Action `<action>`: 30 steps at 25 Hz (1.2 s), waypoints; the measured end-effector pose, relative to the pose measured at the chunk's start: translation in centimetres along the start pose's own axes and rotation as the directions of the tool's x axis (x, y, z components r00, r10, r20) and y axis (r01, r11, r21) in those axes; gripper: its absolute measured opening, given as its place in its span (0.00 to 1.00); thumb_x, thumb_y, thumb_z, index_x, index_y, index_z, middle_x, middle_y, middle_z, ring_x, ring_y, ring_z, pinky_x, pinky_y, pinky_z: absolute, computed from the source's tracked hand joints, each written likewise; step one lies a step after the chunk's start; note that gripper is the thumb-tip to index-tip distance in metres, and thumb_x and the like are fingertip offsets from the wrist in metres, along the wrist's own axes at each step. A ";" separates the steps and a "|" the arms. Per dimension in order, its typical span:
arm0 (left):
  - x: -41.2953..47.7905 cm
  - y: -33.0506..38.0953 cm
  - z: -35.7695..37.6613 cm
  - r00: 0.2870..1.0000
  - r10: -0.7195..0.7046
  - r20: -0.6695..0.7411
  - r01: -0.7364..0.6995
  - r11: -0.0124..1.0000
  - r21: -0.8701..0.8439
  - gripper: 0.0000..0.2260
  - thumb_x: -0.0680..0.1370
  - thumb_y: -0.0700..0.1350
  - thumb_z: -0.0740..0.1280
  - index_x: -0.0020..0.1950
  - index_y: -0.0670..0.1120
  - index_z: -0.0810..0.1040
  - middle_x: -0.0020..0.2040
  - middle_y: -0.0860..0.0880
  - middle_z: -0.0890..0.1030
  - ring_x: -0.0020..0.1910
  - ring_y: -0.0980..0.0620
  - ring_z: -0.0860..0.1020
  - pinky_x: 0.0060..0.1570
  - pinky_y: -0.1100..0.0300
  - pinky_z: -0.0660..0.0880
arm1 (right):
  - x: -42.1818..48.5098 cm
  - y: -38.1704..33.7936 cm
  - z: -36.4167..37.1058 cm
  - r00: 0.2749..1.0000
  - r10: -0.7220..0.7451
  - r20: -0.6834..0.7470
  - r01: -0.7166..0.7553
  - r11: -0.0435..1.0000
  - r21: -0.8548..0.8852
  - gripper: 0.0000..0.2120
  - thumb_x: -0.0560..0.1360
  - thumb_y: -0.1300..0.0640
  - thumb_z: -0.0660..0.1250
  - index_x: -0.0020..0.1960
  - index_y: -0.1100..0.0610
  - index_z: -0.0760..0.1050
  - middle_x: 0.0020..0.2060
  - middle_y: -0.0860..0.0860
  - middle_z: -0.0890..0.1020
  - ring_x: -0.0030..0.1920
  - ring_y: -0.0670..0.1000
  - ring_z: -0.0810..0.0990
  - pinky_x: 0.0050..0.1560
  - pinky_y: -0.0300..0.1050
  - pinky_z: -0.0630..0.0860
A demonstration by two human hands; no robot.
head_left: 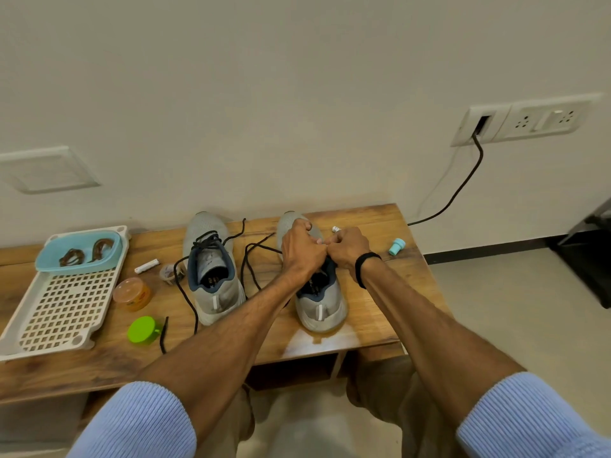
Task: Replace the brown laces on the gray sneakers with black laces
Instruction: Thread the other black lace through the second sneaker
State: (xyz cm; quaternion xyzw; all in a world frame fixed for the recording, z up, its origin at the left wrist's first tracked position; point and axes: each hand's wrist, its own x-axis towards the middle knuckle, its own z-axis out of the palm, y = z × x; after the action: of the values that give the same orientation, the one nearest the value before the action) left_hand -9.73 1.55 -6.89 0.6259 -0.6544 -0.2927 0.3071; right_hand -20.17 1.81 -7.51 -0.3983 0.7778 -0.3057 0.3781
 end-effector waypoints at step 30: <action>-0.3 -0.5 -2.4 0.999 0.024 0.046 -0.030 0.991 0.131 0.15 0.71 0.41 0.68 0.54 0.48 0.67 0.39 0.50 0.81 0.40 0.50 0.79 0.36 0.56 0.71 | -1.7 -1.3 -0.6 0.995 -0.083 -0.058 0.080 0.995 -0.050 0.11 0.72 0.64 0.71 0.32 0.53 0.77 0.44 0.52 0.85 0.48 0.53 0.82 0.50 0.48 0.81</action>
State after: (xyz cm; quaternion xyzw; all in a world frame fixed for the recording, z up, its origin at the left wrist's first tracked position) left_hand -7.57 1.80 -5.78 0.6293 -0.6873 -0.2586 0.2545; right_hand -19.45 2.68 -5.61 -0.4295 0.7789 -0.3139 0.3322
